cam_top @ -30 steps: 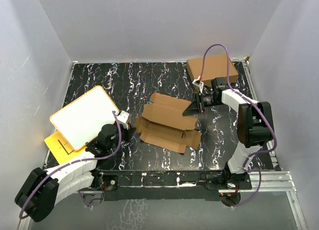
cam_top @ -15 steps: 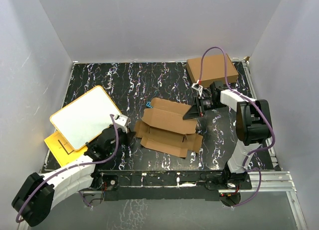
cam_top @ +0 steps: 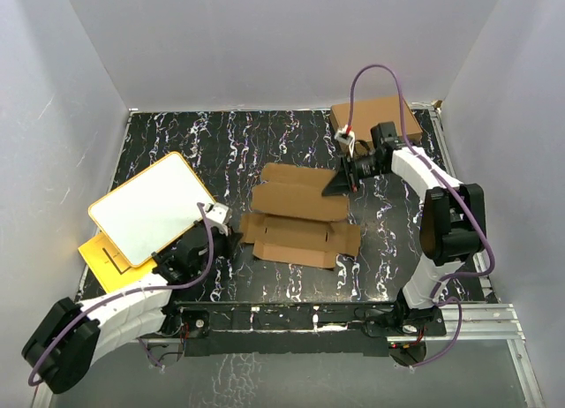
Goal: Fold the paper box
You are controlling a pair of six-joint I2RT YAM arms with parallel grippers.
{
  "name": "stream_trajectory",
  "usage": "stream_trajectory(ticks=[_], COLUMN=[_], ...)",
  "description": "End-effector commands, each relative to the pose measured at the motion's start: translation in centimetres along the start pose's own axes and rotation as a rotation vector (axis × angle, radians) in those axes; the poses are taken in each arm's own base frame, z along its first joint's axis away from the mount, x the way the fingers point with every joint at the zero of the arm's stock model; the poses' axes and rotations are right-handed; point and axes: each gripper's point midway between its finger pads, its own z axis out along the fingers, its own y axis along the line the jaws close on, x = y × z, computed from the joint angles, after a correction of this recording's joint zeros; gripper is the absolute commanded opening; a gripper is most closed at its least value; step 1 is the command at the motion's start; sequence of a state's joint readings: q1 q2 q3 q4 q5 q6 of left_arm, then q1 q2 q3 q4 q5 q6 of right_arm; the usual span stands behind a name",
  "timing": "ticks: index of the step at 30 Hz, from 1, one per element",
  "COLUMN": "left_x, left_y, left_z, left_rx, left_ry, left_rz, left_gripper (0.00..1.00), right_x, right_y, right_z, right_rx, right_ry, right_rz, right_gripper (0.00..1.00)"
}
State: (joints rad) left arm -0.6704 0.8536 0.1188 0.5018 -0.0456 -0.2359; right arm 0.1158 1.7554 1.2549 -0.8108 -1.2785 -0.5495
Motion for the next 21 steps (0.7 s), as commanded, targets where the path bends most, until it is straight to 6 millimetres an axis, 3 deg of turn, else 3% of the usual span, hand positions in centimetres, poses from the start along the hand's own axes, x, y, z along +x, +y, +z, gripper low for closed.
stream_trajectory(ticks=[1, 4, 7, 11, 16, 21], left_x=[-6.2, -7.8, -8.6, -8.8, -7.4, -5.6], left_y=[-1.5, -1.4, -1.1, -0.6, 0.0, -0.2], left_z=[1.7, 2.9, 4.3, 5.3, 5.1, 4.3], left_rx=[0.05, 0.037, 0.02, -0.002, -0.015, 0.019], left_ry=[-0.184, -0.241, -0.268, -0.309, -0.284, -0.207], left_rz=[0.132, 0.226, 0.308, 0.407, 0.447, 0.414], left_gripper=[0.0, 0.0, 0.0, 0.0, 0.0, 0.0], right_x=[-7.3, -9.5, -10.1, -8.9, -7.6, -4.7], right_y=[0.2, 0.6, 0.2, -0.4, 1.2, 2.1], right_z=[-1.6, -2.1, -2.3, -2.3, -2.3, -1.9], right_rx=[0.092, 0.113, 0.144, 0.147, 0.082, 0.042], right_ry=[-0.056, -0.075, -0.08, -0.053, -0.041, 0.005], right_rz=[-0.278, -0.359, -0.426, -0.472, -0.527, -0.552], right_gripper=[0.08, 0.08, 0.08, 0.08, 0.08, 0.08])
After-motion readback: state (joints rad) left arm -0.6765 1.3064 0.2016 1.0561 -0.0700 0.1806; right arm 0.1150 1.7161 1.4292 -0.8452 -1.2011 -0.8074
